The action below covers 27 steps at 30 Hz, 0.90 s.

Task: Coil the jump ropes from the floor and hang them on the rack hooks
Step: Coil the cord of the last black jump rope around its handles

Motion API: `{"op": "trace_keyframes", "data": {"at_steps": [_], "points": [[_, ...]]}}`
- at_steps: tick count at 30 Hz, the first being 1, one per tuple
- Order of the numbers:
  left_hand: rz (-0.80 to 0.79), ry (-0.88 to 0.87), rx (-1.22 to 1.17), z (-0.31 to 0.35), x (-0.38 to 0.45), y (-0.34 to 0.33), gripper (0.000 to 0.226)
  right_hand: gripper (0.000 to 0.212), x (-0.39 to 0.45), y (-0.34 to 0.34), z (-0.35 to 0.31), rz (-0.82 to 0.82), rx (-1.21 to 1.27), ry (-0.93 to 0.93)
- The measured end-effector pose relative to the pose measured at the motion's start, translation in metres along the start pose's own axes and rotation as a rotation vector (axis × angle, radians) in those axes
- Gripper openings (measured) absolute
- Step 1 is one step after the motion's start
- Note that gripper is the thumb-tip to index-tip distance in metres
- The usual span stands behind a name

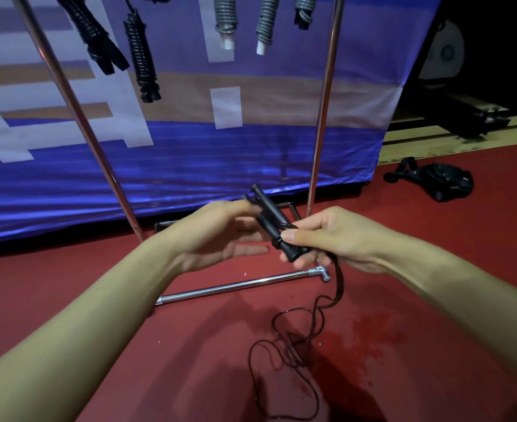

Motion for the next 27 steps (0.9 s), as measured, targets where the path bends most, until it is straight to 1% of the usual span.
{"op": "trace_keyframes", "data": {"at_steps": [2,4,5,7,9,10,11,13,15,17,18,20,21,22,23,25,27], "points": [[0.043,-0.1,-0.035,0.003,0.002,-0.01,0.034,0.019,-0.003,-0.005,-0.003,0.023,-0.051,0.038],[0.087,-0.177,-0.017,0.002,0.005,-0.012,0.029,0.014,-0.007,-0.01,-0.005,0.044,-0.112,0.081],[0.09,-0.195,-0.023,0.003,0.005,-0.013,0.029,0.013,-0.009,-0.013,-0.006,0.046,-0.135,0.092],[0.05,-0.213,-0.031,0.005,0.004,-0.011,0.033,0.013,-0.012,-0.017,-0.005,0.032,-0.164,0.108],[-0.009,-0.246,0.003,0.011,0.001,-0.012,0.027,0.011,-0.016,-0.019,-0.005,0.015,-0.203,0.127],[-0.032,-0.269,0.033,0.013,0.0,-0.013,0.024,0.014,-0.018,-0.019,-0.006,0.012,-0.248,0.141],[-0.045,-0.288,0.06,0.015,-0.002,-0.015,0.021,0.017,-0.02,-0.019,-0.007,0.009,-0.316,0.159],[-0.055,-0.31,0.108,0.019,-0.004,-0.015,0.021,0.016,-0.025,-0.016,-0.01,0.021,-0.513,0.2],[-0.065,-0.309,0.138,0.023,-0.005,-0.013,0.02,0.011,-0.03,-0.008,-0.013,0.095,-0.698,0.246],[-0.062,-0.291,0.145,0.027,-0.007,-0.01,0.019,0.009,-0.037,0.002,-0.022,0.214,-0.823,0.348],[-0.064,-0.277,0.14,0.028,-0.007,-0.01,0.016,0.01,-0.042,0.005,-0.027,0.283,-0.905,0.404],[-0.095,-0.25,0.159,0.029,-0.009,-0.013,0.007,0.019,-0.048,0.009,-0.035,0.453,-1.122,0.505],[-0.12,-0.246,0.189,0.029,-0.01,-0.016,0.006,0.022,-0.049,0.01,-0.037,0.51,-1.172,0.54],[-0.144,-0.249,0.207,0.029,-0.011,-0.02,0.007,0.024,-0.047,0.011,-0.037,0.528,-1.156,0.565],[-0.157,-0.253,0.2,0.03,-0.012,-0.023,0.01,0.025,-0.044,0.013,-0.036,0.507,-1.101,0.589],[-0.151,-0.255,0.105,0.032,-0.012,-0.025,0.013,0.027,-0.031,0.018,-0.029,0.413,-0.934,0.632],[-0.129,-0.233,-0.033,0.033,-0.014,-0.025,0.012,0.034,-0.017,0.019,-0.018,0.337,-0.781,0.623]]}}
Point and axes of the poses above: each hand's wrist, its own x-axis towards the middle knuckle, its own y-axis out of the back of the hand, z = x × y, the point moved 5 cm from there along x, towards the middle knuckle, and after that the axes turned 15 degrees about -y, right-handed, at the moved point
